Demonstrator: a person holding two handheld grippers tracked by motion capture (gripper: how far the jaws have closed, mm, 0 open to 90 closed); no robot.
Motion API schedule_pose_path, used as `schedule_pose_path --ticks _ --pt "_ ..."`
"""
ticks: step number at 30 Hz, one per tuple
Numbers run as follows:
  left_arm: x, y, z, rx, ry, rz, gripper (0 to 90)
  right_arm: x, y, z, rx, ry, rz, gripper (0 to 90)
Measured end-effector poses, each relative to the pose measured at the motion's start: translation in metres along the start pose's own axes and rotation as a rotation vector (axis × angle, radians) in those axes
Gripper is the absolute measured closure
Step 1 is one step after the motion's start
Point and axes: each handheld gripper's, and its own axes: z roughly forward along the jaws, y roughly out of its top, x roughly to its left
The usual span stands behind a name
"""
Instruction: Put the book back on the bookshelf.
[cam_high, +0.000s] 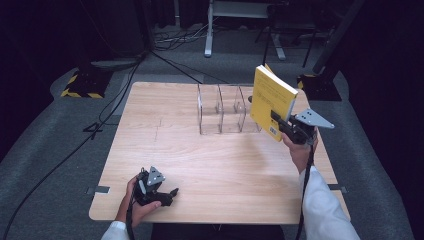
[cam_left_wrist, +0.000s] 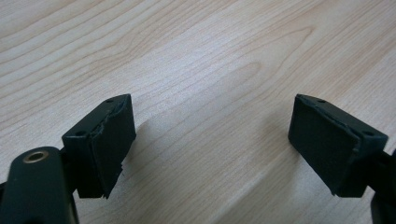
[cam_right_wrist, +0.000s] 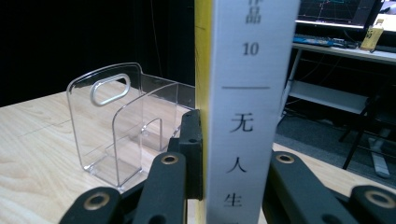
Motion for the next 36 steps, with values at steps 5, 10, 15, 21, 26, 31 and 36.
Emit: schedule_pose_path --ticks 5,10,15,21,26,31,36 --pt "0.000 0.000 0.000 0.004 -0.002 0.001 15.4 0.001 0.006 0.008 -0.004 -0.012 -0.004 76.4" --pt "0.000 0.000 0.000 -0.001 0.001 -0.001 15.4 0.000 0.009 0.018 0.001 -0.025 0.001 76.4" --pt "0.000 0.000 0.000 0.004 -0.002 0.000 15.4 -0.001 0.011 0.028 0.007 -0.035 0.016 76.4" --pt "0.000 0.000 0.000 0.002 -0.003 0.001 15.4 -0.001 0.011 0.041 0.014 -0.049 0.016 76.3" --pt "0.000 0.000 0.000 0.003 -0.003 0.001 15.5 -0.001 0.013 0.053 0.026 -0.059 0.019 76.4" --pt "0.000 0.000 0.000 0.004 -0.003 0.002 15.5 -0.002 0.014 0.061 0.029 -0.073 0.015 76.3" --pt "0.001 0.000 0.000 0.005 -0.002 0.011 15.6 -0.002 0.011 0.070 0.051 -0.086 0.018 76.3"
